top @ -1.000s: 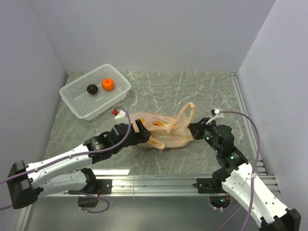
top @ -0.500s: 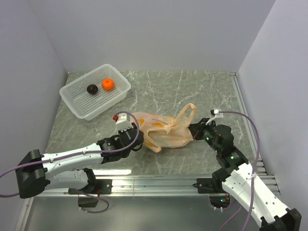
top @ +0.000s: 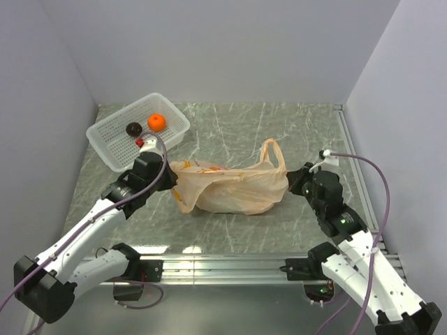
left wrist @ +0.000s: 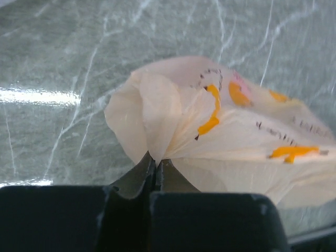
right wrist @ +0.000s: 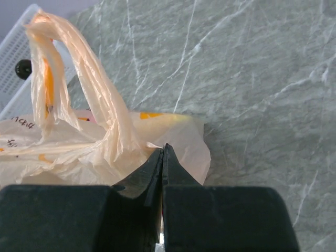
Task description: Untie the knot of the plastic bag and take out the fruit
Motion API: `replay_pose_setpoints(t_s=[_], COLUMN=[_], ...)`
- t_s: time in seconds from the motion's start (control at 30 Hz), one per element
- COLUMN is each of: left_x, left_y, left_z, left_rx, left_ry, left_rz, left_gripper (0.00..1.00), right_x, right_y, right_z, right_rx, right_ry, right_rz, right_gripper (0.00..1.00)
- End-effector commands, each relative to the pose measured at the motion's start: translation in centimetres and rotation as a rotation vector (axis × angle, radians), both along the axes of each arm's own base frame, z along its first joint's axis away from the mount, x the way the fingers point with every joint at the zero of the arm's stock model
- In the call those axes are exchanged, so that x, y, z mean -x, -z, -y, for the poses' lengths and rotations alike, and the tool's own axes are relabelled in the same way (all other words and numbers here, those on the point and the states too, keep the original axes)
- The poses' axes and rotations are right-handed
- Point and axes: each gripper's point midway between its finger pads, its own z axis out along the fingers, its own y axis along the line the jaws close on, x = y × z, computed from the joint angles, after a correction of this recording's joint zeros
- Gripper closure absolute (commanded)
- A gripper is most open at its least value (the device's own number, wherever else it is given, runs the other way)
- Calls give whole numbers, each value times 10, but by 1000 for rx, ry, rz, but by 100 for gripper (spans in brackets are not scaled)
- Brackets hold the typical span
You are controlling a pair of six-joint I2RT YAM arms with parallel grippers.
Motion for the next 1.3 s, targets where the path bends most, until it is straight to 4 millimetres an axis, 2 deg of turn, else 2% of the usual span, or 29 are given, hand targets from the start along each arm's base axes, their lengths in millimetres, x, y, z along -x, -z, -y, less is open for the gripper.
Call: replay_pose_setpoints(t_s=[0.0, 0.03, 0.07, 0.1, 0.17, 0.2, 0.27, 0.3, 0.33, 0.37, 0.4, 0.43, 0.5, 0.67, 0.77, 0.87, 0.9, 0.97, 1.0, 1.1, 1.17, 1.23, 1.27], left_x=[24, 29, 29, 27, 27, 26, 23, 21, 20, 19, 18, 17, 16, 17, 18, 20, 20, 20, 20, 20, 19, 19, 17], left_y=[10, 6, 3, -1, -5, -6, -10, -11, -13, -12, -14, -13, -15, -21, -23, -24, -24, -25, -24, -24, -27, -27, -27], left_z=[1, 13, 16, 20, 25, 26, 28, 28, 28, 30, 31, 31, 31, 24, 22, 22, 21, 22, 21, 21, 21, 20, 18], left_rx=[-54, -9, 6, 24, 42, 40, 34, 26, 23, 23, 22, 17, 13, -16, -24, -26, -26, -24, -26, -26, -24, -25, -33], left_ry=[193, 252, 262, 267, 291, 299, 303, 307, 306, 312, 319, 317, 319, 300, 302, 310, 308, 309, 308, 306, 304, 302, 291], left_rz=[-81, -90, -87, -73, -63, -59, -59, -58, -57, -67, -64, -72, -71, -62, -58, -57, -56, -55, -57, -57, -47, -41, -39], left_gripper=[99, 97, 95, 96, 98, 99, 99, 99, 99, 99, 99, 99, 99, 99, 99, 99, 99, 99, 99, 99, 99, 99, 99], right_x=[-13, -11, -10, -9, 0, 2, 13, 16, 26, 29, 30, 40, 34, 40, 55, 54, 51, 51, 49, 44, 42, 42, 43], right_y=[-24, -25, -28, -38, -40, -52, -59, -74, -70, -73, -77, -77, -77, -83, -87, -71, -57, -45, -33, -7, 3, 18, 26], right_z=[25, 8, 3, -2, -14, -16, -29, -36, -53, -61, -71, -88, -95, -121, -152, -172, -178, -188, -194, -203, -208, -211, -211], right_rx=[119, 142, 153, 156, 205, 218, 269, 275, 308, 332, 357, 393, 472, 581, 586, 636, 668, 693, 718, 763, 763, 767, 772], right_ry=[71, -45, -90, -124, -221, -241, -318, -345, -424, -452, -487, -556, -533, -614, -774, -861, -880, -934, -954, -985, -998, -1008, -1014], right_rz=[53, 57, 60, 74, 67, 93, 103, 130, 116, 123, 123, 135, 136, 176, 238, 228, 197, 186, 162, 110, 101, 73, 55], right_gripper=[100, 99, 93, 75, 61, 54, 50, 47, 45, 42, 42, 42, 42, 41, 41, 41, 41, 41, 41, 41, 42, 46, 51])
